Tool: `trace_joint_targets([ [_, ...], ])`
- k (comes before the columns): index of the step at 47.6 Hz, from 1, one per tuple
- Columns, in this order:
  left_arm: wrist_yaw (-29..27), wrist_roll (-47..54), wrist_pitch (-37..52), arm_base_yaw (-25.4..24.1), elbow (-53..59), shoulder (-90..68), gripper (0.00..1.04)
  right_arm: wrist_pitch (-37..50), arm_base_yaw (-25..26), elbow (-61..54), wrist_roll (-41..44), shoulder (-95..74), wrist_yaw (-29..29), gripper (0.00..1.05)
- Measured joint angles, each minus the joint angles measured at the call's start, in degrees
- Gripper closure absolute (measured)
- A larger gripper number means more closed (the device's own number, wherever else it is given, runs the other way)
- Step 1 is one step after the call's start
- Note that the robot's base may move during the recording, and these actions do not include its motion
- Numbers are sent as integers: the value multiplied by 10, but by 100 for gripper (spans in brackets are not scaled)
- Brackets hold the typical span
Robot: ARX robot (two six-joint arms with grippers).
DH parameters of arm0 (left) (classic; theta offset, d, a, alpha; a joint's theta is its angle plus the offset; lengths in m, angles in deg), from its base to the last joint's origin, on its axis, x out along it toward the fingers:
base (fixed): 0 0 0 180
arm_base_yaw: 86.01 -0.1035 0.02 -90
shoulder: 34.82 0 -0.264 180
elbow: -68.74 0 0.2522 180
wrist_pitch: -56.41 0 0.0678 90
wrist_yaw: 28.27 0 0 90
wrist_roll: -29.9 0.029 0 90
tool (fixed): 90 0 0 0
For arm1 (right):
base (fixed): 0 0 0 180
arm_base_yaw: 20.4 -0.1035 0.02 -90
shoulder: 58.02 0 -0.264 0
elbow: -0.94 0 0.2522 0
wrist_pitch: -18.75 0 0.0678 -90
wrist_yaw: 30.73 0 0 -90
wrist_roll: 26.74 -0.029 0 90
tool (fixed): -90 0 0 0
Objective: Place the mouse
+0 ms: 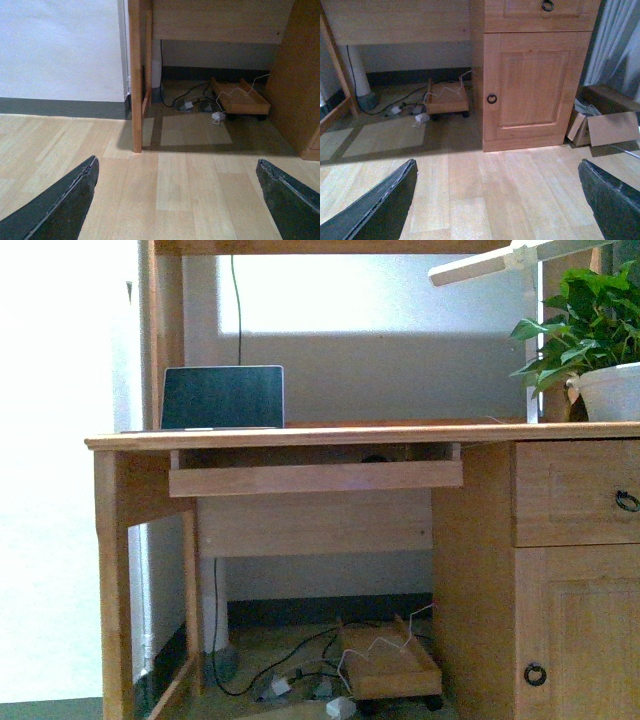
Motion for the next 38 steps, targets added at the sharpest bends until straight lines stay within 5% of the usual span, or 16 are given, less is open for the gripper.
trace_joint_targets([
  [38, 0, 0, 0, 0, 0, 0, 8, 0, 0, 0, 0, 0, 0, 7],
])
